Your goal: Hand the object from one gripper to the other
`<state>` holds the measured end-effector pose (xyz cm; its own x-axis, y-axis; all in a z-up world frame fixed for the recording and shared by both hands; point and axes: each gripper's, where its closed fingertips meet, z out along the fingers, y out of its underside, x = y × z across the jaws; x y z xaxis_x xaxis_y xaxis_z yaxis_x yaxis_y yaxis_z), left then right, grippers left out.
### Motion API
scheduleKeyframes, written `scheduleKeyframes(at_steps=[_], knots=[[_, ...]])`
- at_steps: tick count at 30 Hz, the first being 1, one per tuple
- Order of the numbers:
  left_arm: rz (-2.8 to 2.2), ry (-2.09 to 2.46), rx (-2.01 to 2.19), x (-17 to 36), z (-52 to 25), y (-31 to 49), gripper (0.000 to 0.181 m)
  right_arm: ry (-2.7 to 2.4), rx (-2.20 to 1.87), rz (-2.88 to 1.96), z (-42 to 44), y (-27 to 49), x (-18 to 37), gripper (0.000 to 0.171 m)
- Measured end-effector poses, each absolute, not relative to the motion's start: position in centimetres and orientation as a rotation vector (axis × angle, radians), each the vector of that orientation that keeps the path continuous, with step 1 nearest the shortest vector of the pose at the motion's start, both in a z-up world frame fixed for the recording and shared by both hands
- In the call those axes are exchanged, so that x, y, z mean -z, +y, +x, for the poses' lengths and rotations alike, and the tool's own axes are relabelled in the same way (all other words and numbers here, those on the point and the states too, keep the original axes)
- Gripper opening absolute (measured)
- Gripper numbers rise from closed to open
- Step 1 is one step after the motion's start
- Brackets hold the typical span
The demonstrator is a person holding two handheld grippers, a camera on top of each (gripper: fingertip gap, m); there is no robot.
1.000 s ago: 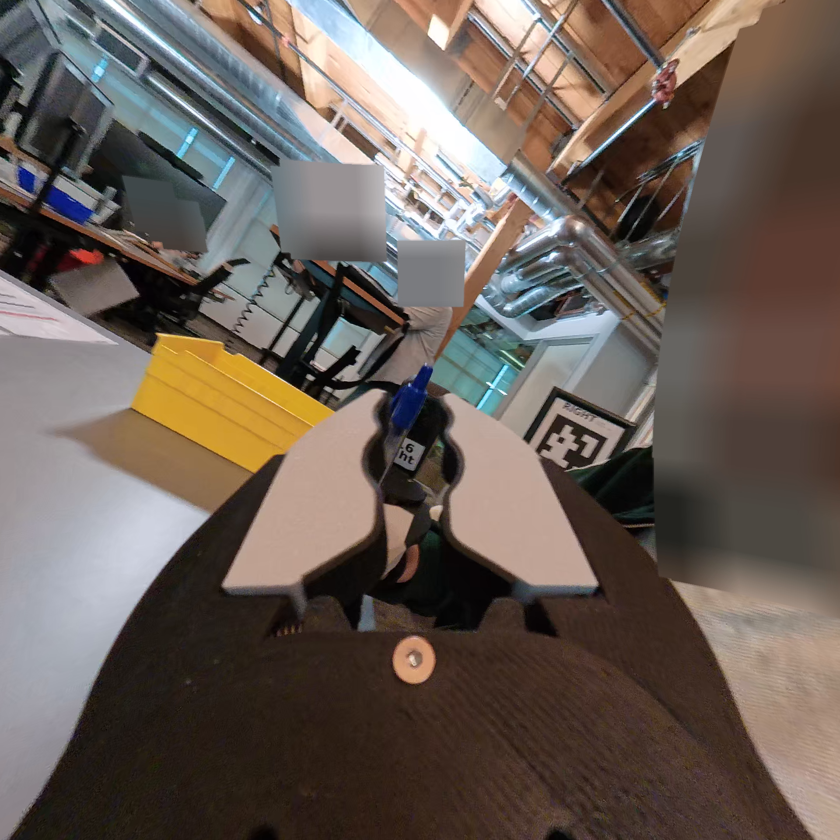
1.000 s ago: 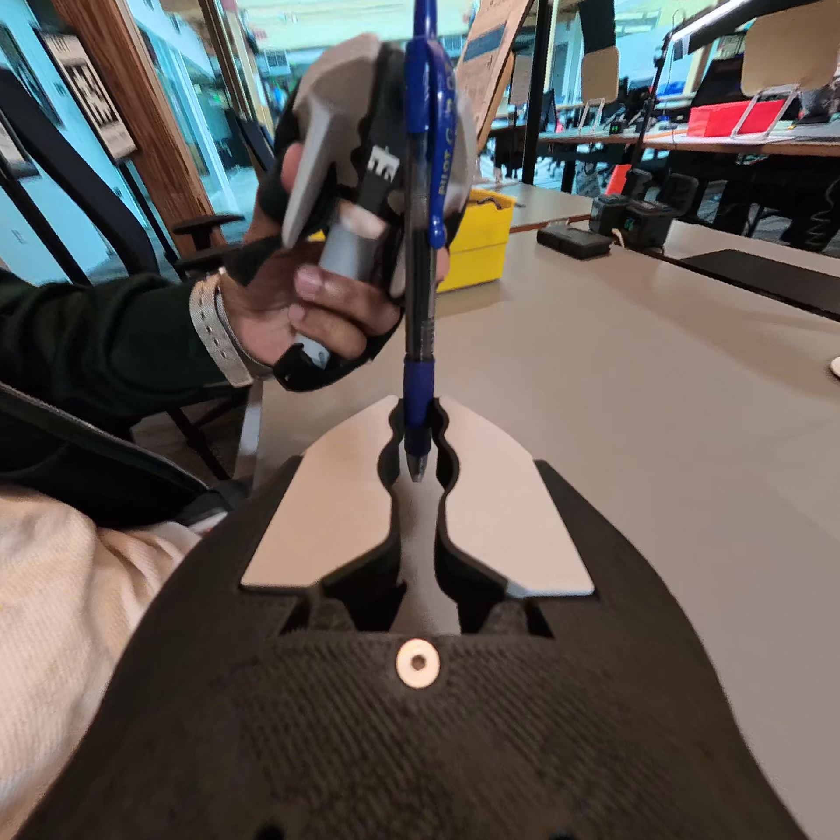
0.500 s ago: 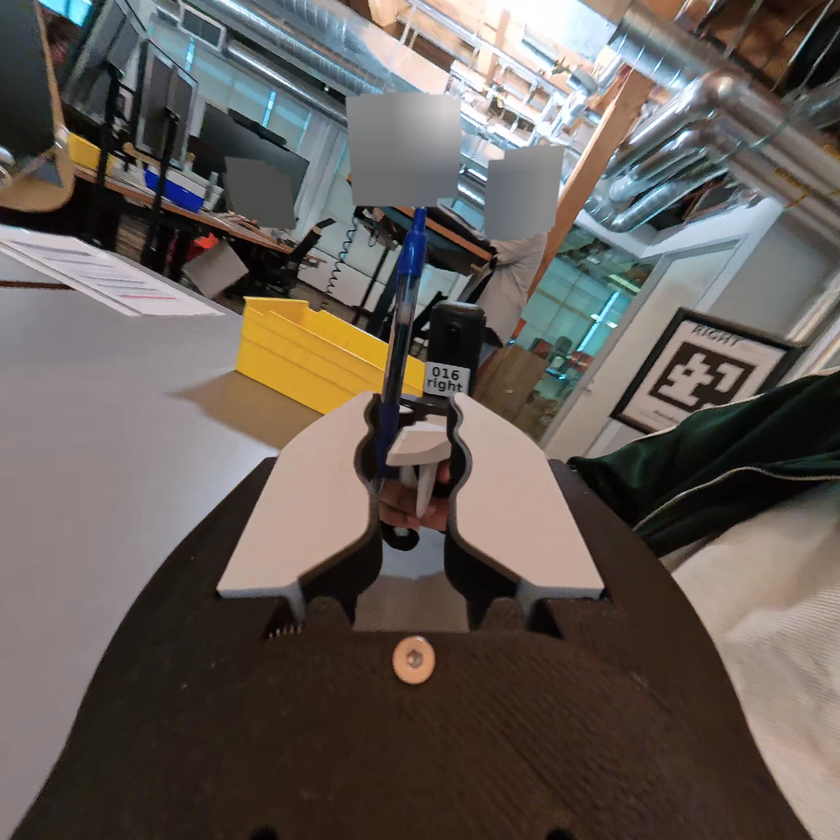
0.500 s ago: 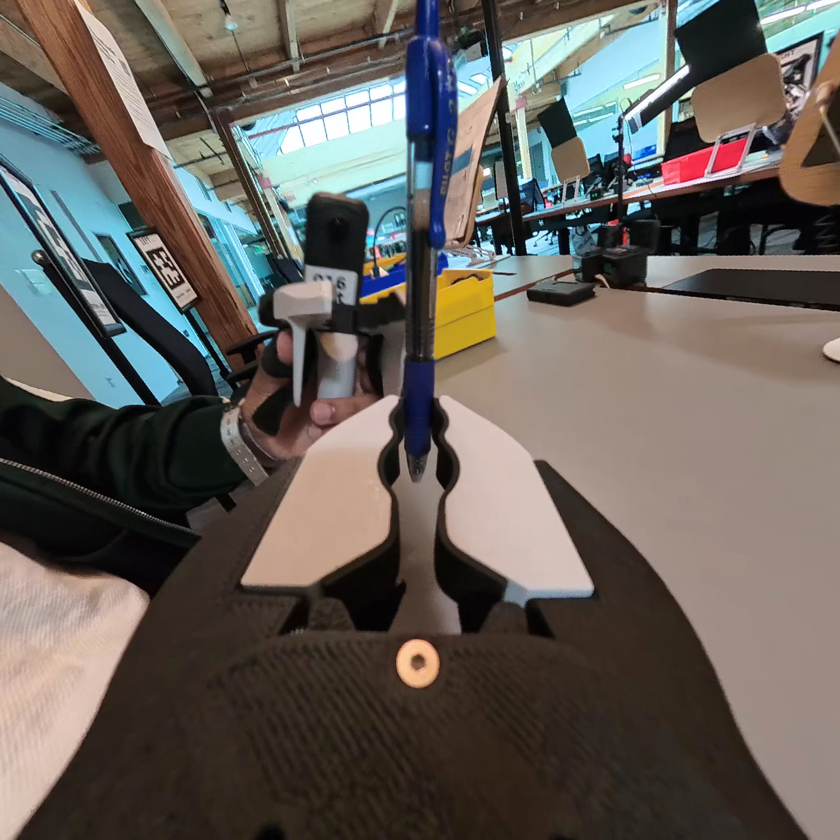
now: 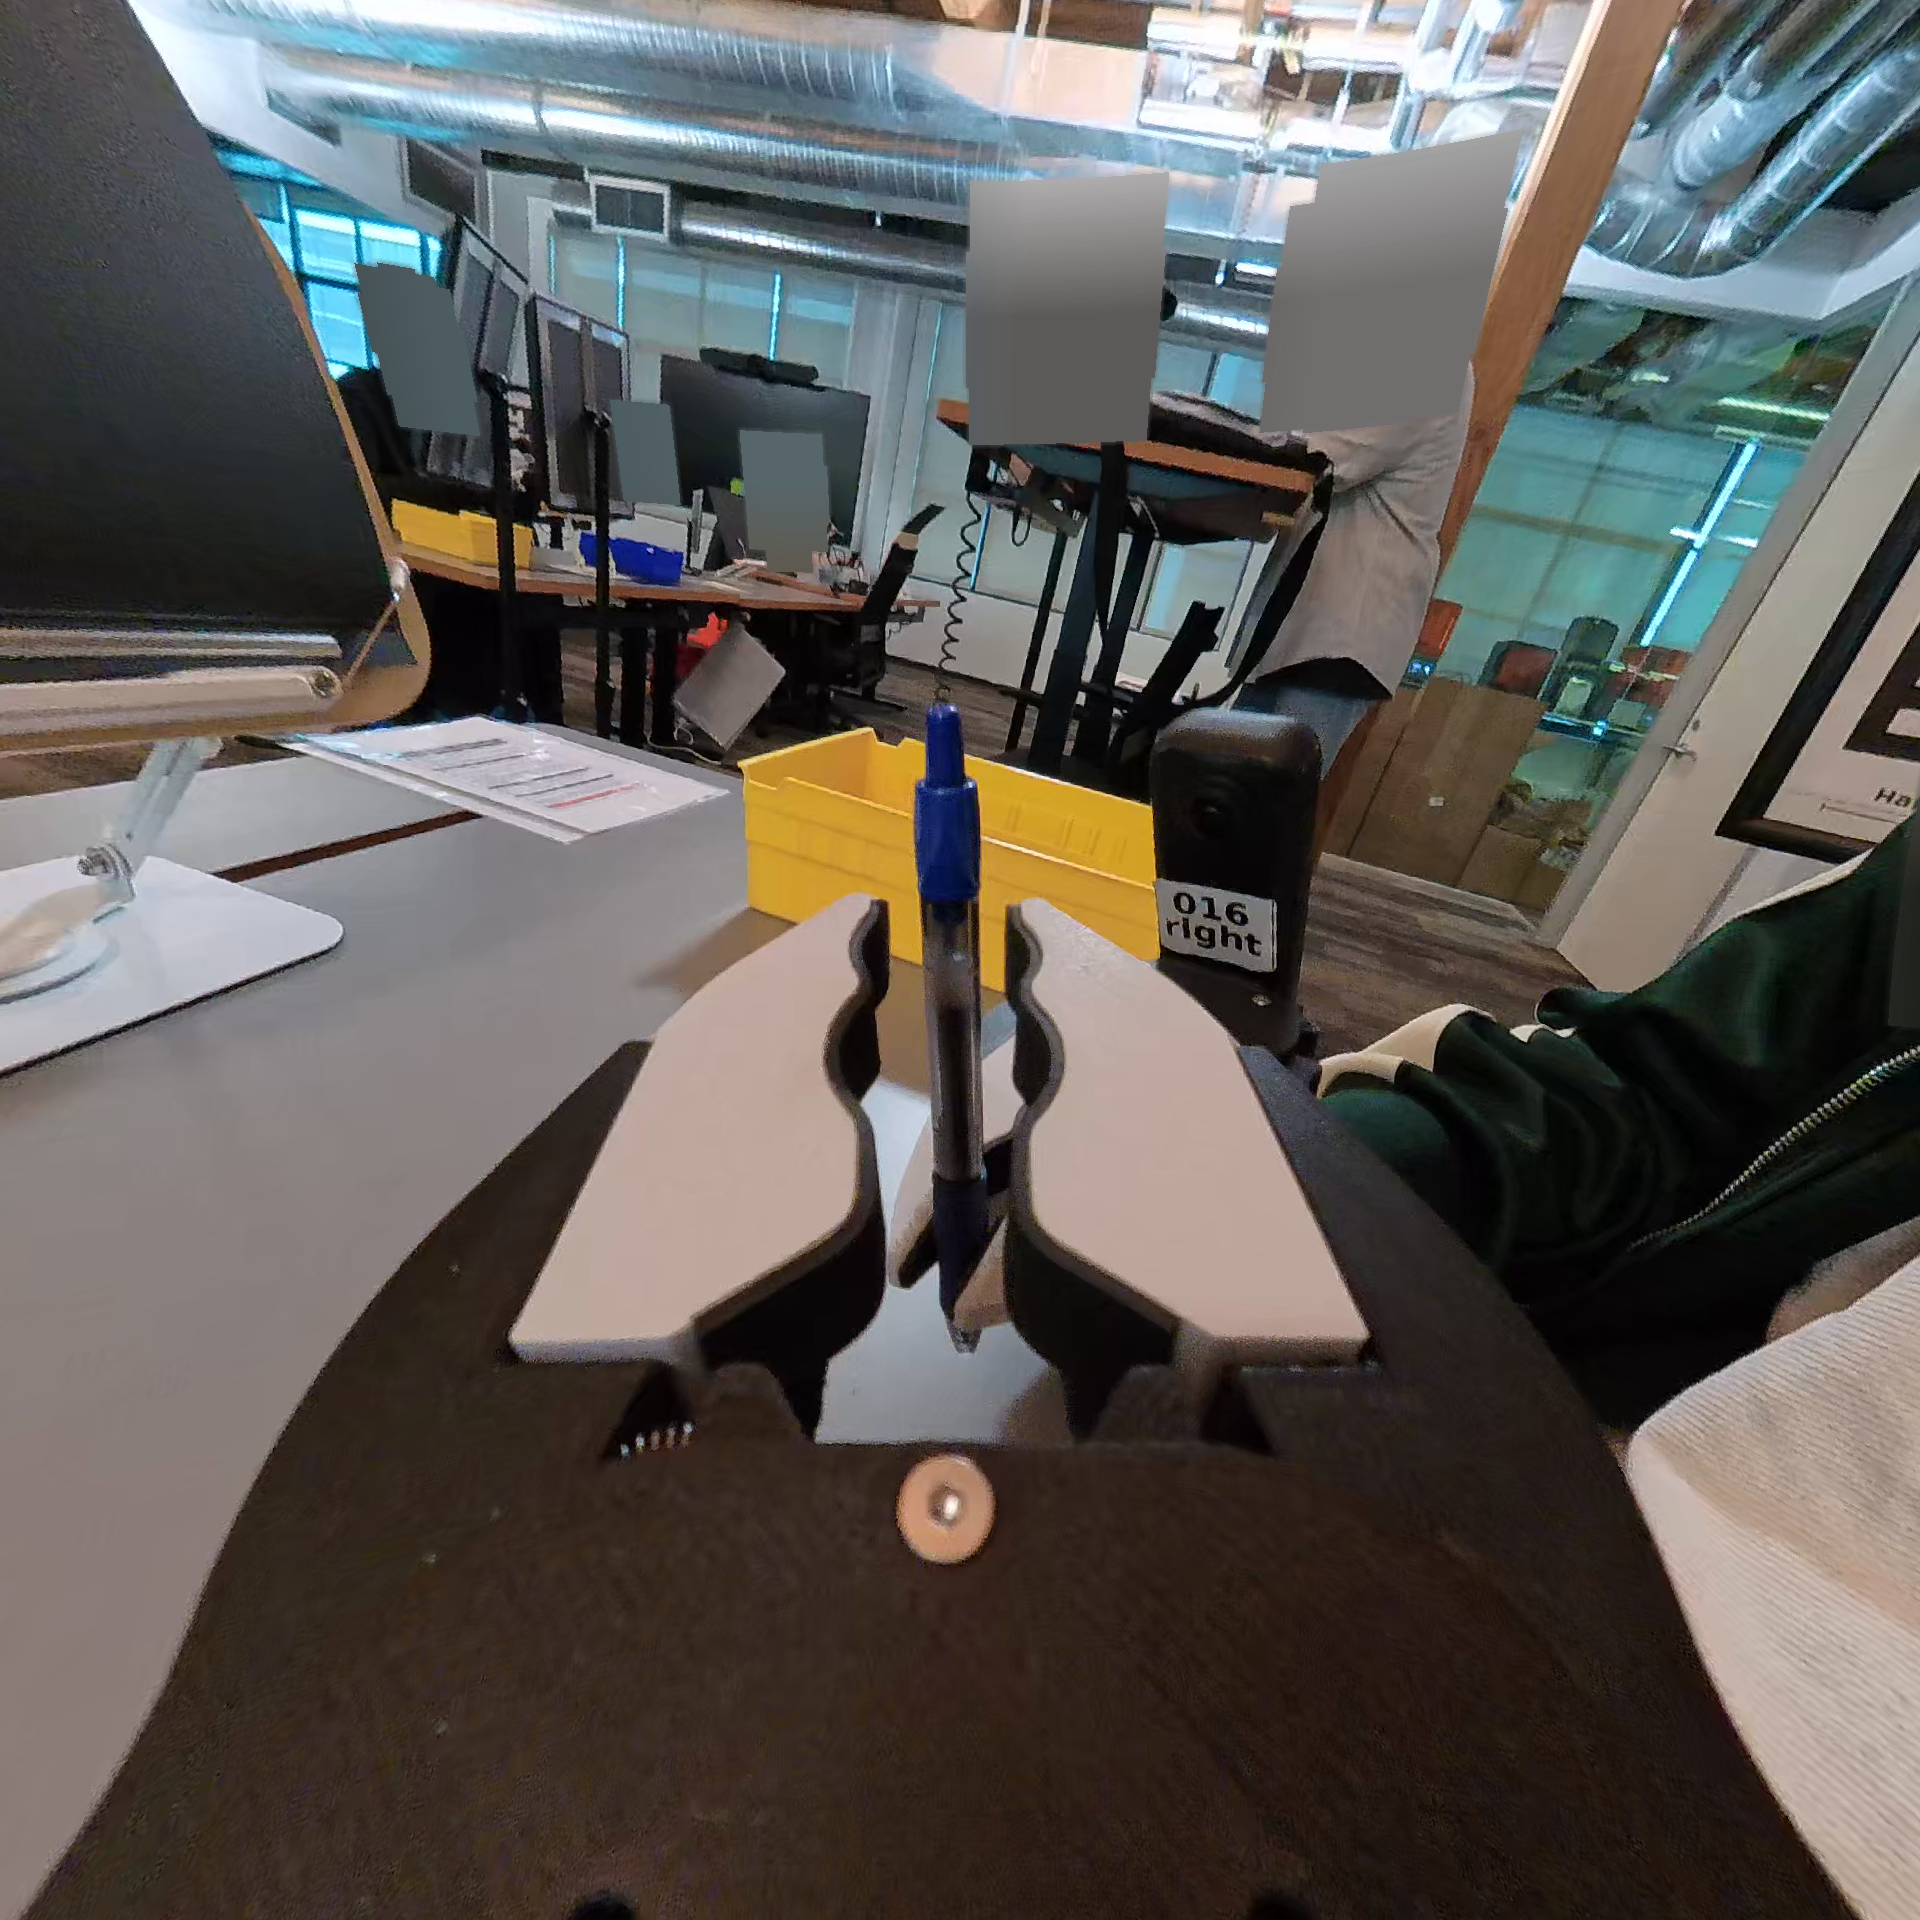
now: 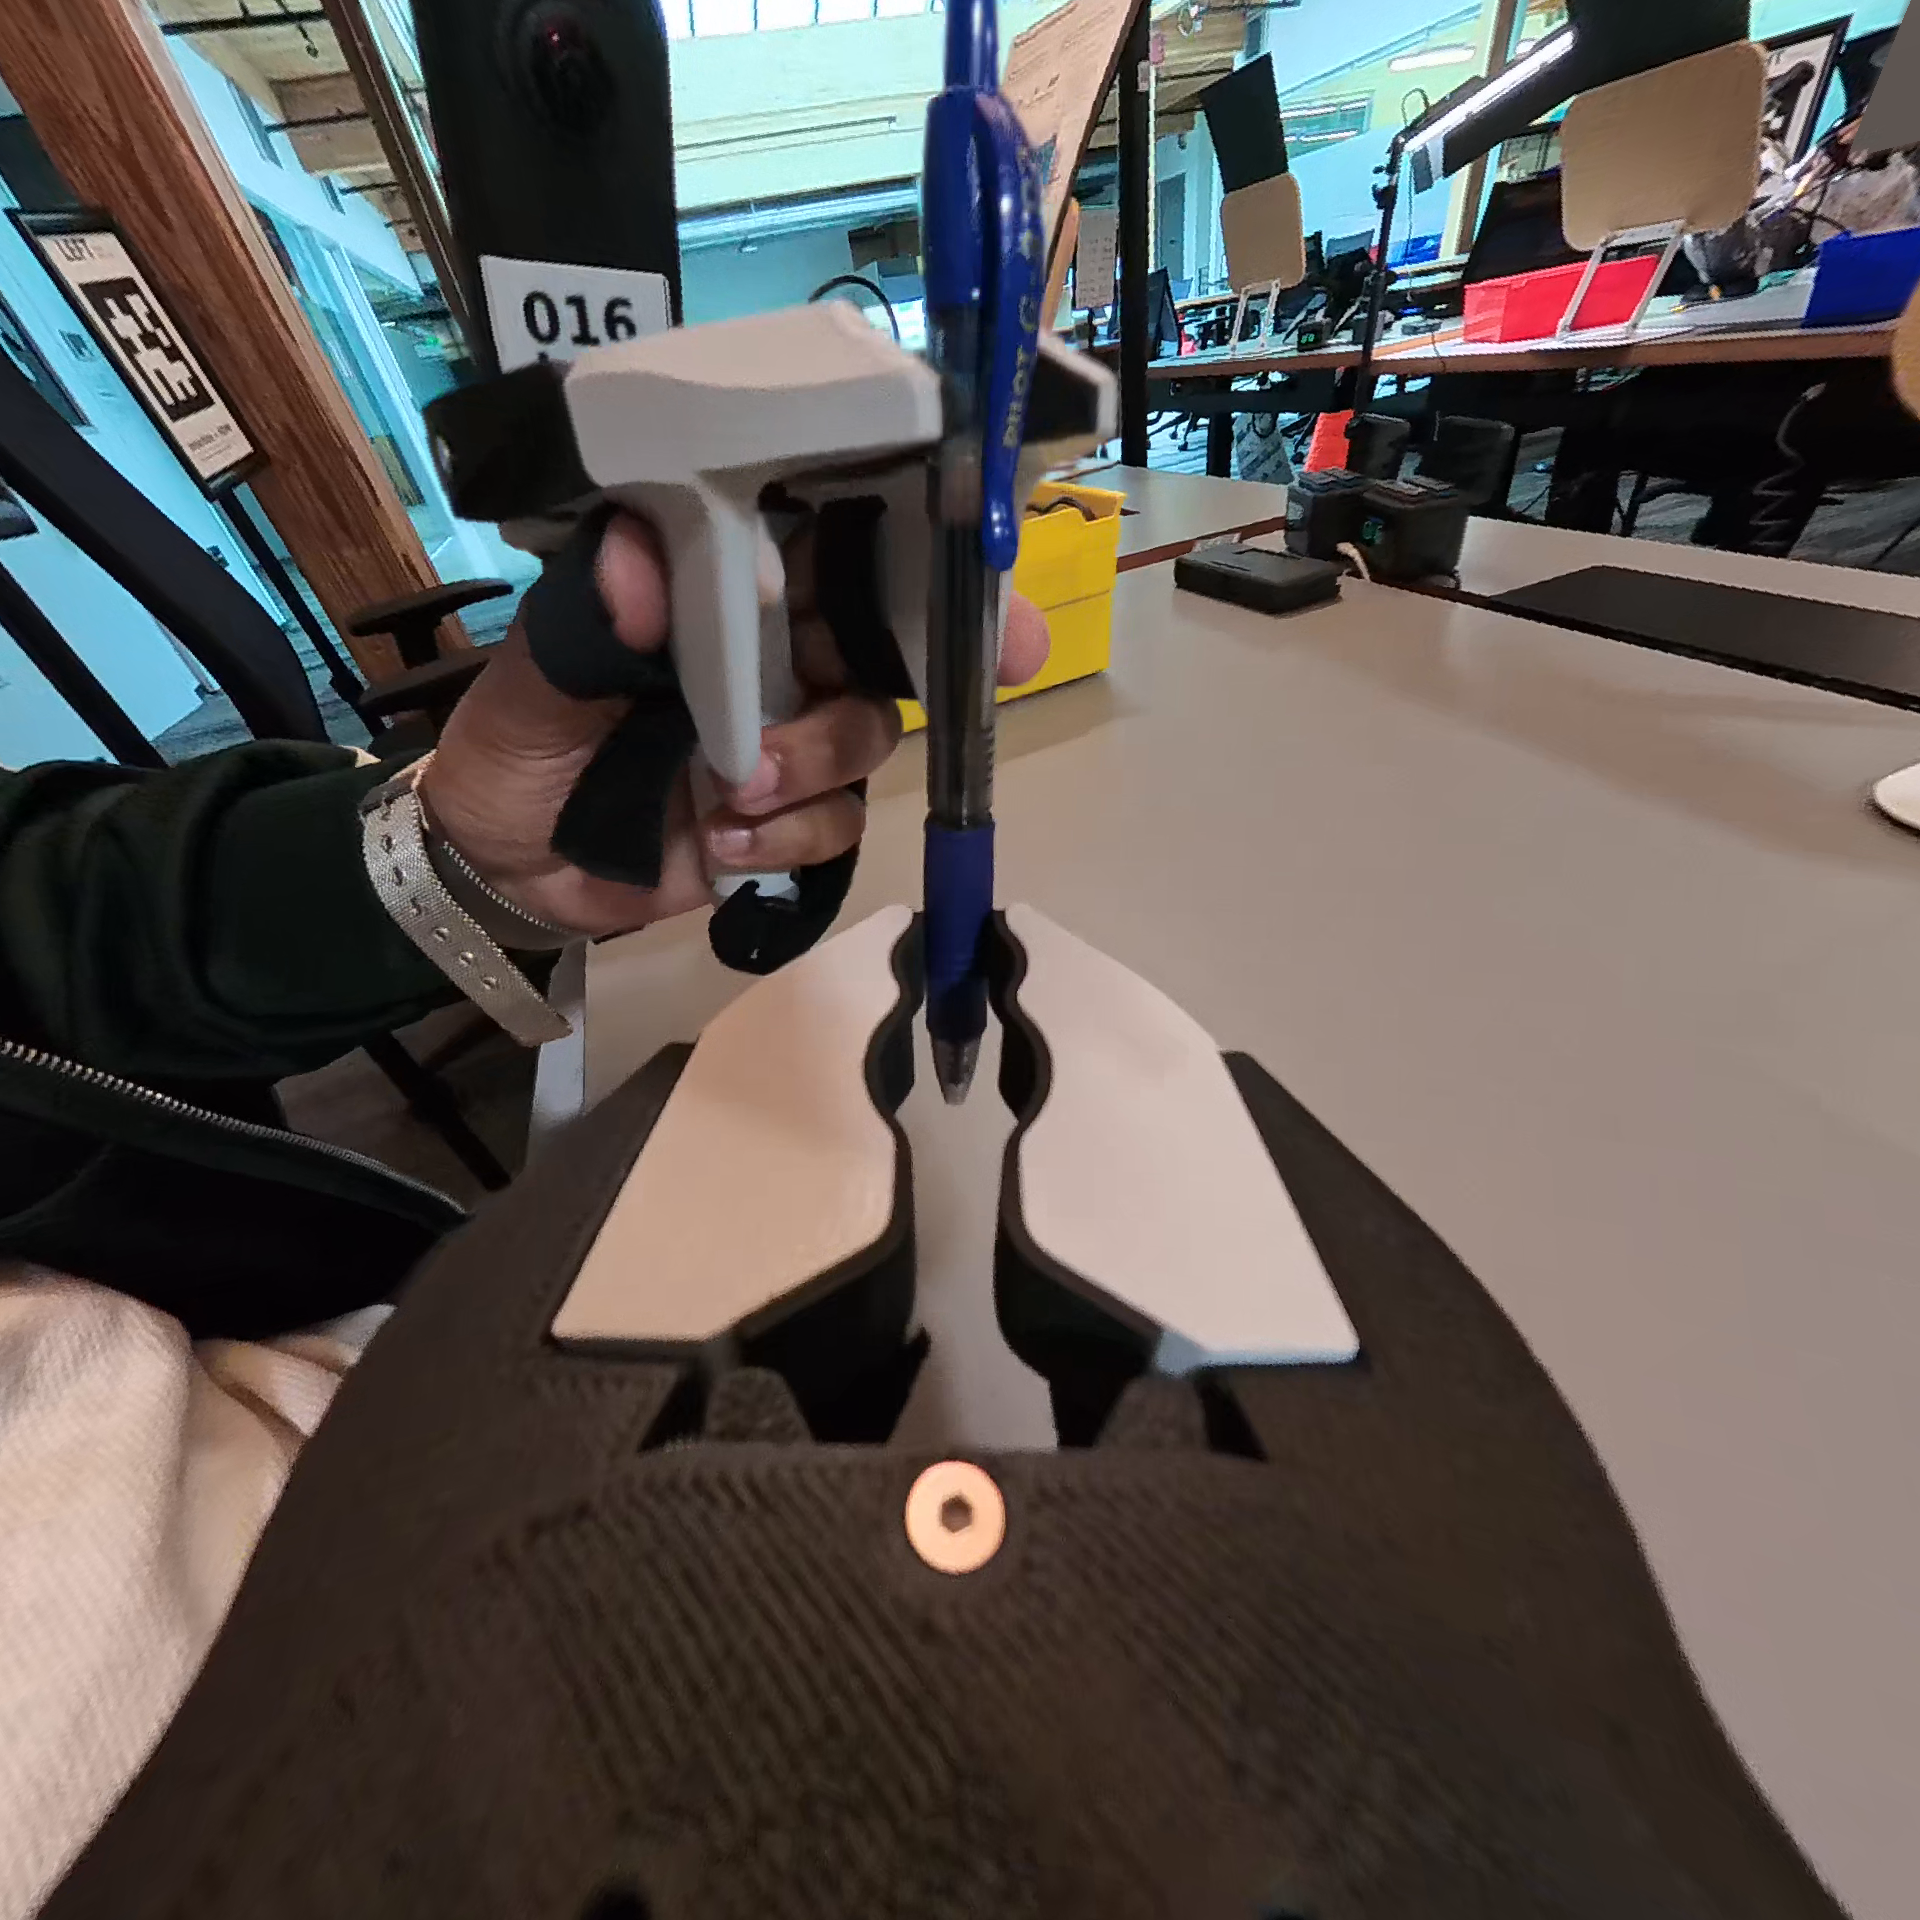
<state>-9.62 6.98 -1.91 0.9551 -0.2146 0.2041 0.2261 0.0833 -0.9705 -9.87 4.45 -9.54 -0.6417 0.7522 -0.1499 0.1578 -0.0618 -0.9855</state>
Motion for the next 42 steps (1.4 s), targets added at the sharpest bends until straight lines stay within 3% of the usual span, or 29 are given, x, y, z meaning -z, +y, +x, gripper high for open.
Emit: scheduleKeyframes(at_steps=[15,29,35,42], knots=[[-1.458,0.032,0.332,1.5,-9.3,6.7,0.009,-1.788,-1.759,-0.941,-9.6,4.0,9.7,0.012],[-1.417,0.004,0.363,0.1,-11.0,5.1,0.009,-1.639,-1.850,-1.029,-10.6,7.9,9.0,0.049],[-1.416,0.006,0.359,-0.3,-11.1,4.9,0.009,-1.622,-1.731,-1.104,-11.5,10.0,10.1,0.050],[-1.415,0.013,0.392,-0.1,-10.6,5.1,0.008,-1.848,-1.760,-0.862,-9.6,5.1,10.6,0.041]])
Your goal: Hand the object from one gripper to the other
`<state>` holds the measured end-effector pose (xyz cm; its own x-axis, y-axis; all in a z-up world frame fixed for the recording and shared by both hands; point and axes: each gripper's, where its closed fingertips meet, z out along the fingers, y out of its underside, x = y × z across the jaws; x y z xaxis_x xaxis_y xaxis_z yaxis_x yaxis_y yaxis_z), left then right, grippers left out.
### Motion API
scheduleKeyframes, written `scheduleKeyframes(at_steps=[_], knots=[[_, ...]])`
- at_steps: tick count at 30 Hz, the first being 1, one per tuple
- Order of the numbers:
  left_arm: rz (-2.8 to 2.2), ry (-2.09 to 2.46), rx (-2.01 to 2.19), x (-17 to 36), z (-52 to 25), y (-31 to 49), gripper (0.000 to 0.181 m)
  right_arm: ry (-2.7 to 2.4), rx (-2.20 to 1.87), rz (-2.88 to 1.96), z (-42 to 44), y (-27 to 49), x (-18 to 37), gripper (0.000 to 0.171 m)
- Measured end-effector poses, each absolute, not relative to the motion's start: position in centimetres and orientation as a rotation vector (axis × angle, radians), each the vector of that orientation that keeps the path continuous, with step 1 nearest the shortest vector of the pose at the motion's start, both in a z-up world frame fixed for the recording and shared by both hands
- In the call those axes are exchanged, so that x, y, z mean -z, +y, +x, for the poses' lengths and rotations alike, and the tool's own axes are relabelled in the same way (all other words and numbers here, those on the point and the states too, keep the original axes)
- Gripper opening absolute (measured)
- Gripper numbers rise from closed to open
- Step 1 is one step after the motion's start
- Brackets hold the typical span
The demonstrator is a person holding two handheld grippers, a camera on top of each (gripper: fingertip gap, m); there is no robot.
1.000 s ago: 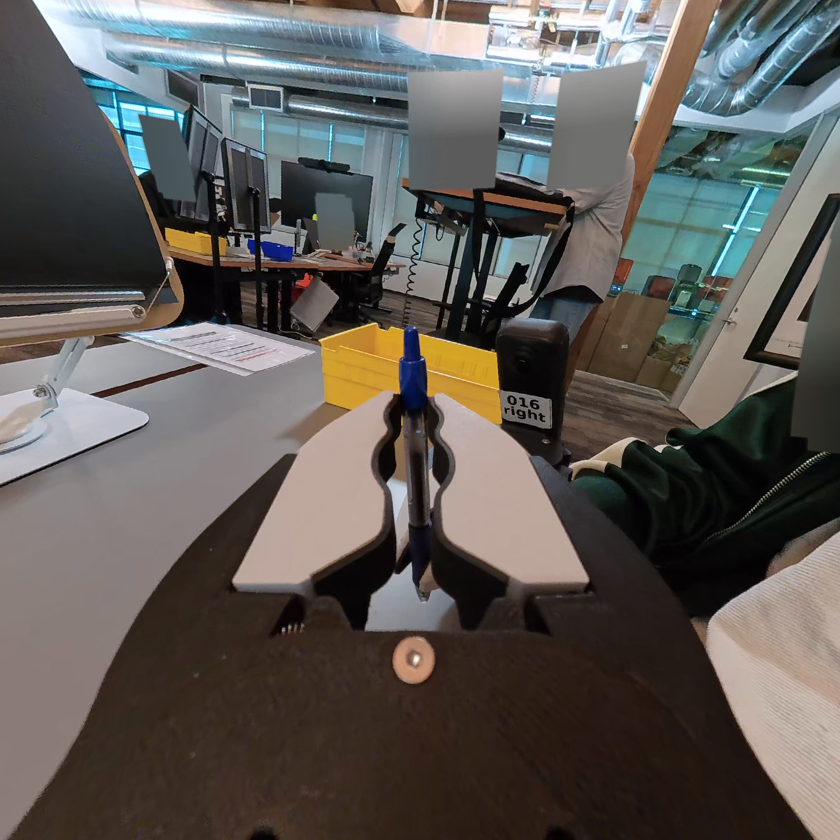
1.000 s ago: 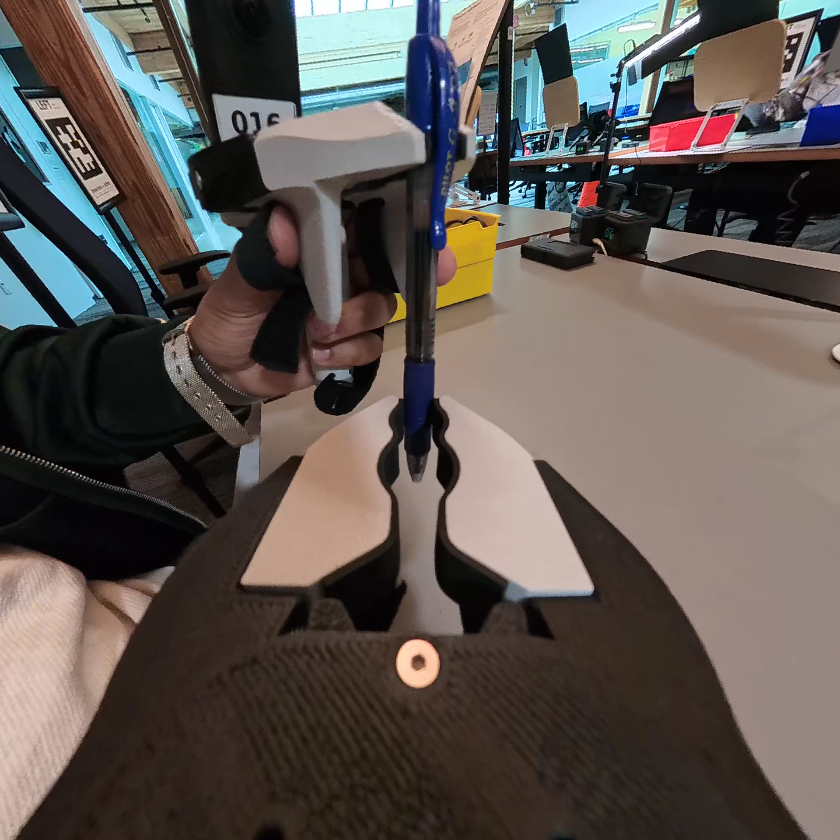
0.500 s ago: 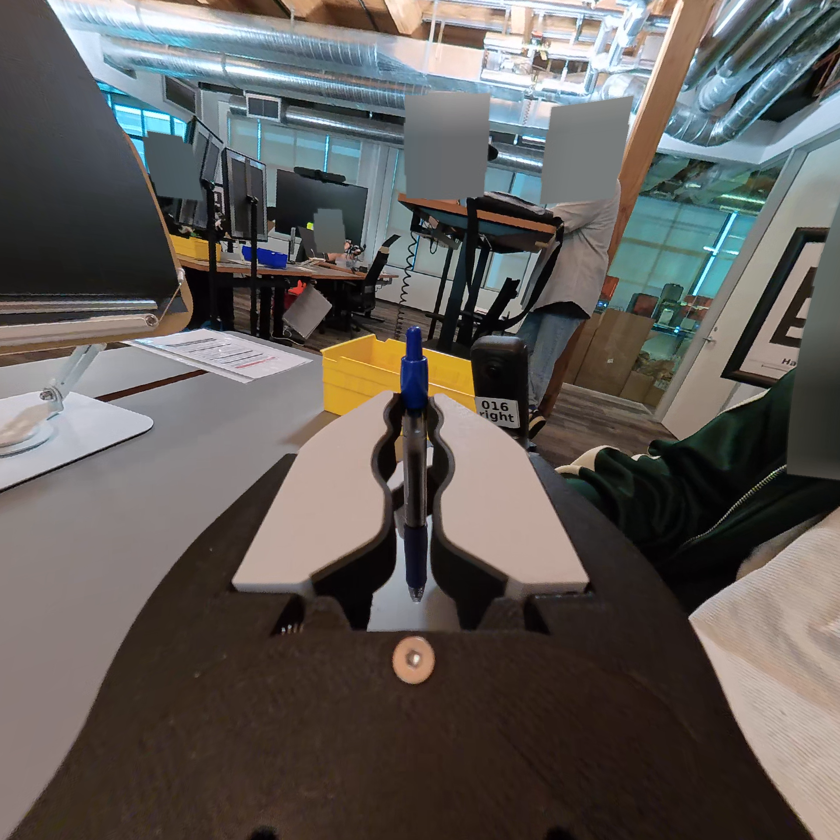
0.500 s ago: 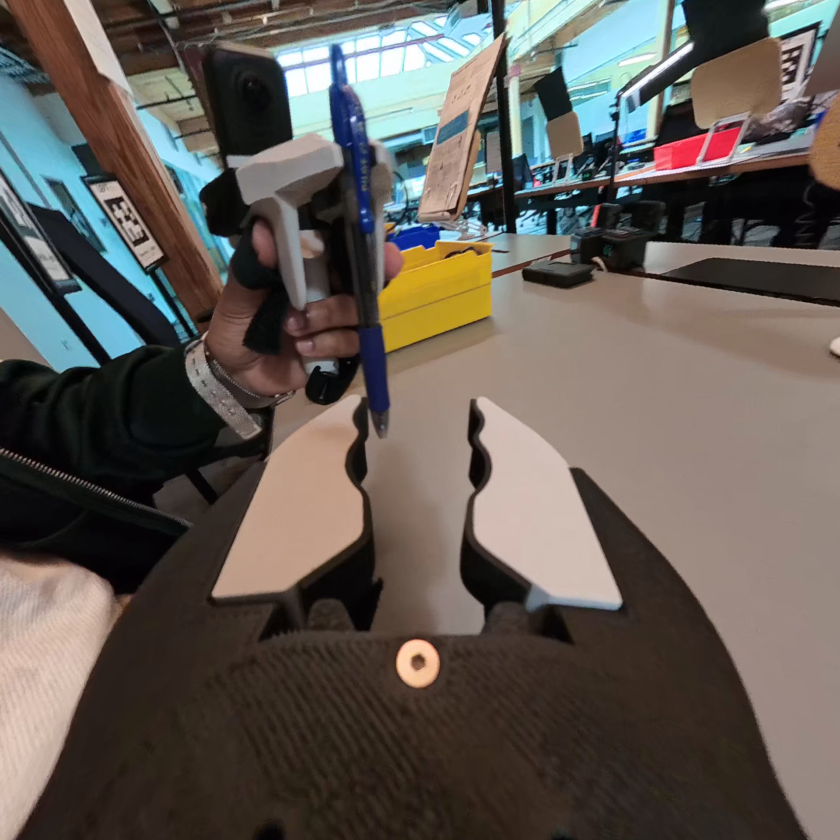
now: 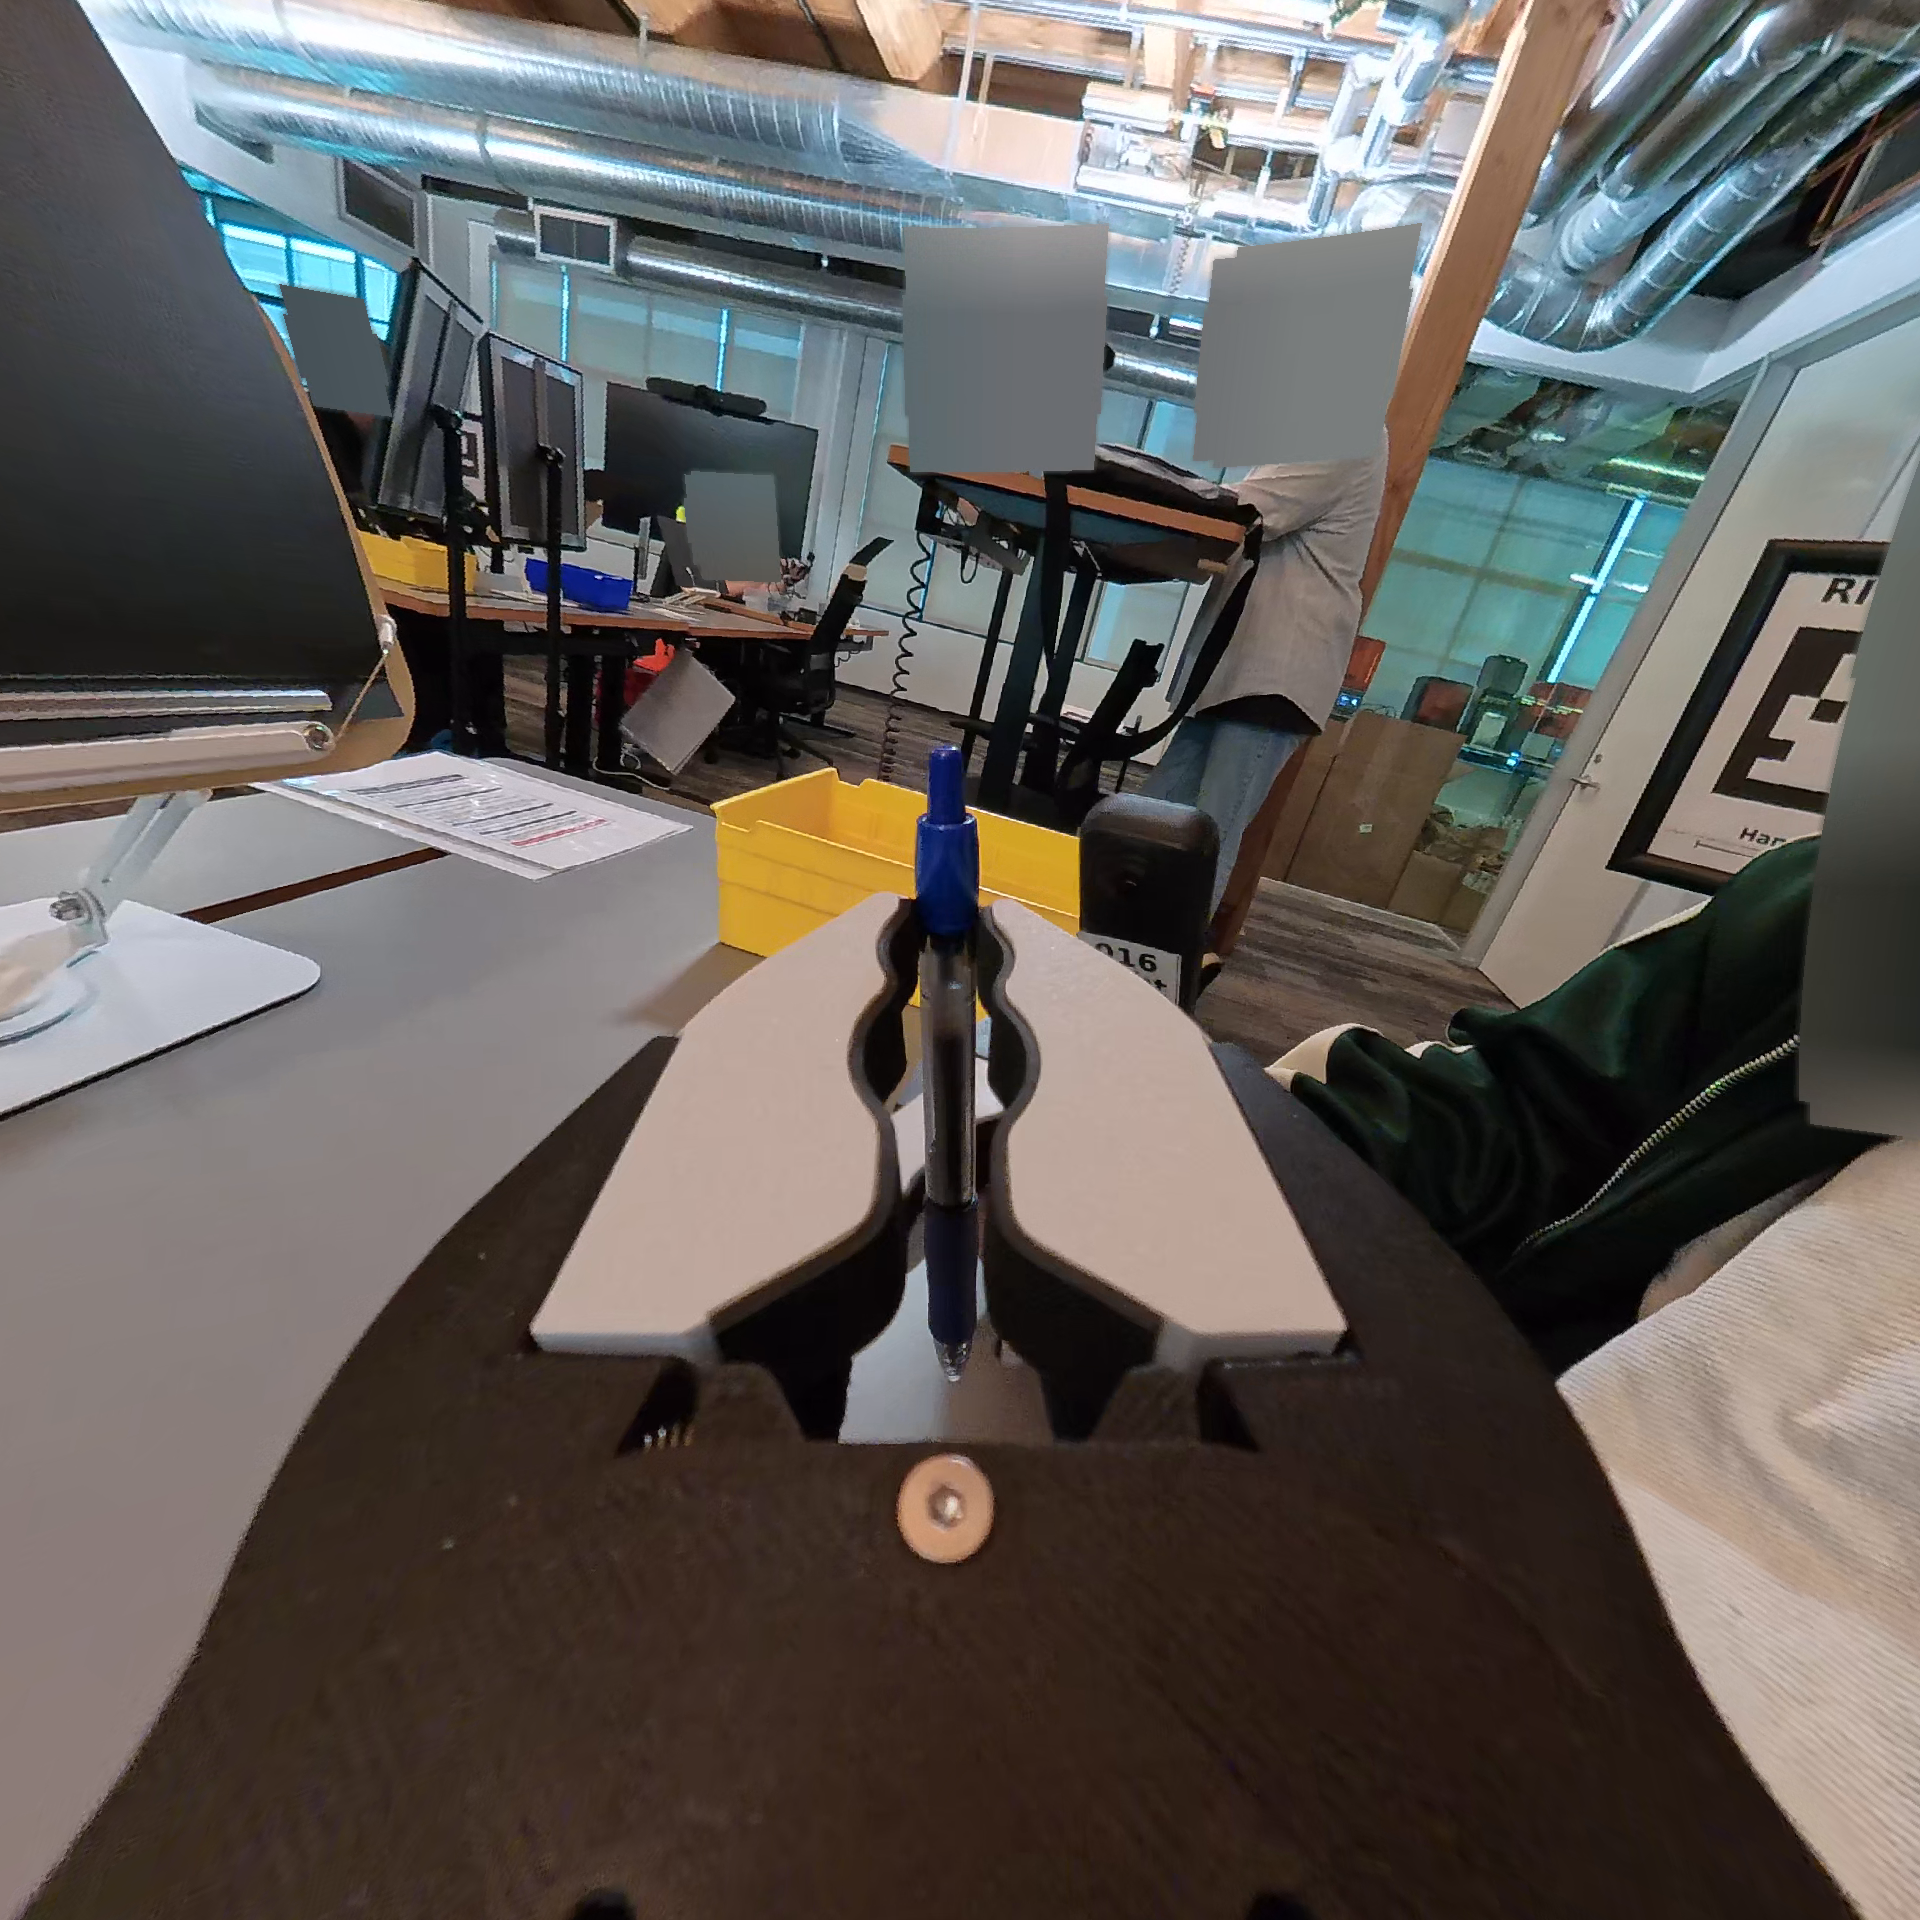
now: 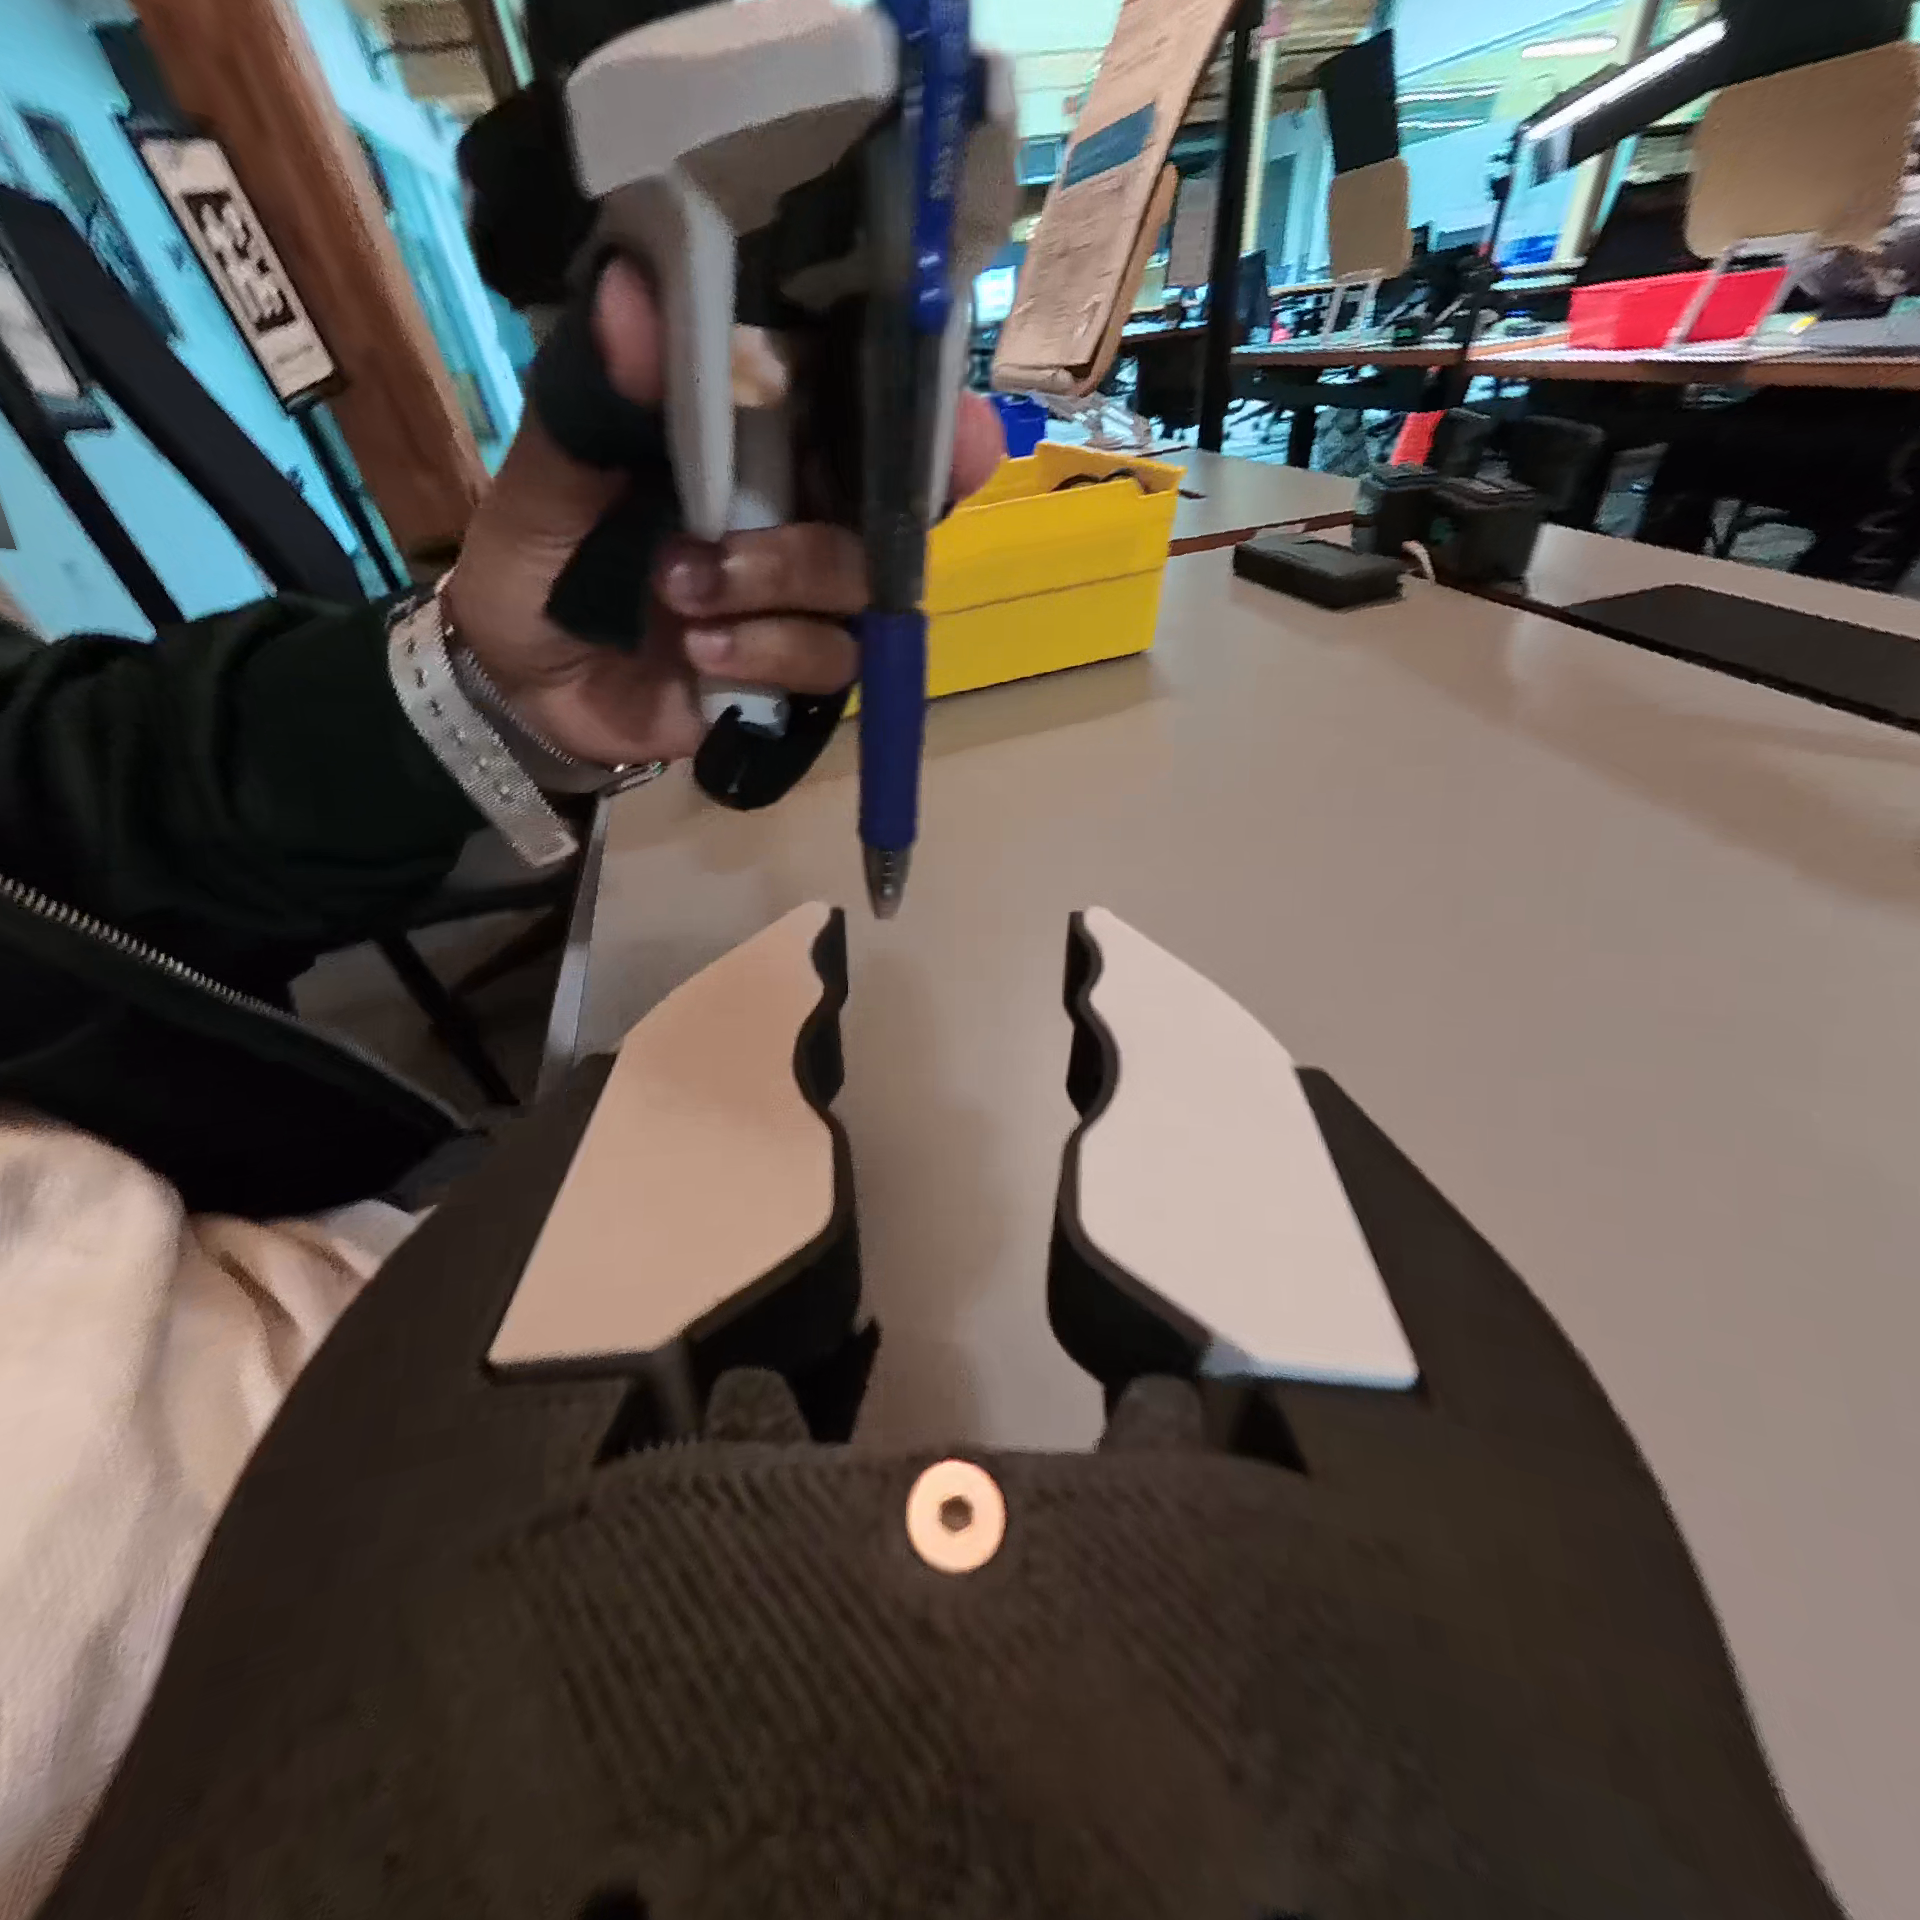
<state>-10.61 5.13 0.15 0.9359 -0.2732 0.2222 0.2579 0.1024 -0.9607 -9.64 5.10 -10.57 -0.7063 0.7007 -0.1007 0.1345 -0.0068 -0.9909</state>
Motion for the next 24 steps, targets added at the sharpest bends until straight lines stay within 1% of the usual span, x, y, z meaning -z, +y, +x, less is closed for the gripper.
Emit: scheduleKeyframes(at_steps=[2,4,6,12,14,17,24], knots=[[-1.415,0.018,0.400,-0.1,-10.4,5.2,0.008,-1.895,-1.731,-0.795,-9.2,4.1,10.9,0.039],[-1.403,0.026,0.398,-0.3,-10.2,5.2,0.009,-1.943,-1.699,-0.748,-8.9,3.4,11.4,0.032],[-1.394,0.041,0.409,-0.5,-9.8,5.2,0.009,-1.964,-1.688,-0.723,-8.7,3.0,11.6,0.030],[-1.406,0.080,0.429,-0.3,-8.7,5.5,0.009,-1.903,-1.830,-0.706,-8.1,2.8,10.0,0.029],[-1.411,0.088,0.429,-0.2,-8.4,5.7,0.009,-1.893,-1.878,-0.708,-7.9,2.9,9.6,0.022],[-1.414,0.097,0.433,-0.2,-8.2,5.7,0.009,-1.884,-1.920,-0.722,-7.8,3.0,9.4,0.018],[-1.411,0.102,0.447,-0.1,-7.9,5.8,0.008,-1.866,-1.962,-0.736,-7.8,3.0,9.1,0.017]])
